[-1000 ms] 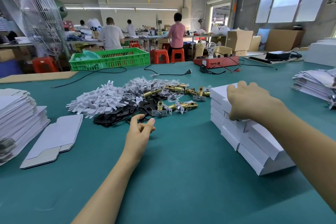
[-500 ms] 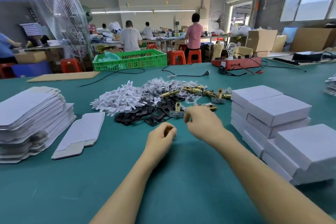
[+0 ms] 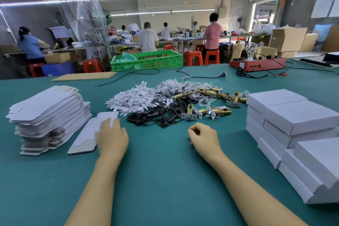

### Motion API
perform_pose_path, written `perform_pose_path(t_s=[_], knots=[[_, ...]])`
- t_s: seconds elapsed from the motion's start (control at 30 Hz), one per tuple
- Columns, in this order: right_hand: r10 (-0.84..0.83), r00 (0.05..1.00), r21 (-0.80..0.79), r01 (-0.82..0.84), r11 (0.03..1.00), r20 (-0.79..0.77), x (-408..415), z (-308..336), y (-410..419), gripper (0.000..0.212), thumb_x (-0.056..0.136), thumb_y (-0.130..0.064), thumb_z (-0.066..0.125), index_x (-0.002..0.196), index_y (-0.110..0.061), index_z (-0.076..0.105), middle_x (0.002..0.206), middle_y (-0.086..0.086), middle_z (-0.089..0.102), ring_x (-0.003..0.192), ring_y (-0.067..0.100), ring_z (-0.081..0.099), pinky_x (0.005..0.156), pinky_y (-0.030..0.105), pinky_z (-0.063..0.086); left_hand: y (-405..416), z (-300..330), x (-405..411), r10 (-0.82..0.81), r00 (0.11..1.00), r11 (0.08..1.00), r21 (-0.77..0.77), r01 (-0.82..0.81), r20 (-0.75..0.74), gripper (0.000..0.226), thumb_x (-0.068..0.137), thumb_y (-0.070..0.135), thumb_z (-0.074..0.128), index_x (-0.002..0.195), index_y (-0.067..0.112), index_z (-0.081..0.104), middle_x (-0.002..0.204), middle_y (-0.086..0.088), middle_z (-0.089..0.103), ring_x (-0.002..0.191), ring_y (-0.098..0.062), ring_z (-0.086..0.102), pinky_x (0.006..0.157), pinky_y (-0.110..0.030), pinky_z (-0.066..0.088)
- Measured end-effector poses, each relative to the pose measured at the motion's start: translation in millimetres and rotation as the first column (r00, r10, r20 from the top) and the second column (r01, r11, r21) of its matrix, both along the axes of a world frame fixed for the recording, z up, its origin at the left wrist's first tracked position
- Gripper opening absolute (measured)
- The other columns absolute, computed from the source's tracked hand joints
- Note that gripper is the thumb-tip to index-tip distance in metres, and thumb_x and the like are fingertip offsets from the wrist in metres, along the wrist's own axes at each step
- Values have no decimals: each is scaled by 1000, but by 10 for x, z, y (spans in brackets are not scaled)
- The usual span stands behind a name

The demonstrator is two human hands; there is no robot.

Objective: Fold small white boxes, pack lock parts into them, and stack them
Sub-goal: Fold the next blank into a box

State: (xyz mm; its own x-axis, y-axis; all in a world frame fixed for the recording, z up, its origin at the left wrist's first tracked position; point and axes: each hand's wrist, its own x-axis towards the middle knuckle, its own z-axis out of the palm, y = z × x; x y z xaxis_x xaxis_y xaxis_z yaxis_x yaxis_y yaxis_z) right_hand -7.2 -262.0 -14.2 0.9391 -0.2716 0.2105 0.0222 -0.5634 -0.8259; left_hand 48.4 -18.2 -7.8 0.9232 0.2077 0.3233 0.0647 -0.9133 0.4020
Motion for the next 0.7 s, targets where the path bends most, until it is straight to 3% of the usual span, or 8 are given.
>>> perform_pose_path(t_s=[0.07, 0.13, 0.27, 0.4, 0.5, 0.57, 0.6, 0.7], knots=[[15, 1000, -21, -15, 1000, -4, 4, -3, 5, 16, 91, -13, 50, 80, -11, 62, 71, 1, 62, 76, 24, 64, 72, 32, 49, 197, -38, -18, 178, 964, 983, 74, -166, -196, 52, 103, 36, 39, 147, 10, 33, 160, -14, 19, 147, -29, 15, 115, -51, 19], [23, 1000, -38, -24, 999, -8, 4, -8, 6, 16, 91, -13, 50, 81, -10, 63, 69, 0, 62, 77, 23, 64, 73, 31, 49, 255, -85, -31, 229, 930, 973, 64, -220, -289, 55, 103, 43, 32, 146, 8, 33, 158, -15, 23, 146, -29, 16, 116, -53, 15], [27, 1000, -40, -27, 999, -11, -2, -19, -2, 16, 91, -14, 50, 83, -10, 64, 68, -1, 62, 76, 22, 64, 71, 31, 50, 244, -79, -16, 318, 912, 939, 221, -264, -260, 40, 104, 38, 28, 127, 16, 53, 136, -5, 53, 136, -24, 35, 114, -54, 13], [36, 999, -57, -37, 998, -2, 2, -25, 2, 16, 92, -15, 50, 83, -11, 64, 69, -1, 62, 76, 21, 64, 73, 31, 50, 208, -95, -25, 315, 931, 930, 254, -264, -183, 44, 106, 33, 22, 121, 10, 57, 129, -12, 59, 135, -31, 36, 115, -53, 14], [39, 999, -55, -39, 998, -4, 16, -27, -2, 17, 92, -15, 50, 84, -10, 64, 71, 1, 63, 76, 21, 65, 72, 31, 50, 66, -13, -84, 267, 955, 964, -35, -265, 131, 43, 107, 24, 26, 101, -5, 57, 98, -31, 65, 98, -44, 58, 90, -50, 38], [35, 999, -33, -35, 999, 2, 20, -31, -1, 17, 92, -15, 50, 83, -10, 63, 72, 1, 63, 76, 23, 64, 71, 32, 50, -96, 98, -149, 258, 876, 950, -272, -154, 407, 41, 107, 19, 34, 93, -12, 56, 76, -37, 61, 74, -51, 59, 65, -45, 37], [32, 999, -6, -32, 999, 13, 19, -27, 3, 17, 93, -18, 51, 82, -11, 62, 71, 0, 62, 75, 23, 64, 70, 32, 50, -192, 142, -179, 256, 843, 932, -351, -86, 472, 39, 107, 19, 37, 93, -13, 57, 74, -36, 62, 70, -51, 58, 62, -42, 33], [66, 996, 205, -75, 976, 53, -15, 27, 30, 25, 95, -39, 53, 82, -18, 60, 73, -3, 62, 61, 15, 62, 57, 26, 49, -554, 115, -242, 177, 916, 794, -602, 83, 360, 40, 107, 25, 36, 90, -1, 62, 87, -16, 67, 81, -36, 57, 66, -33, 28]])
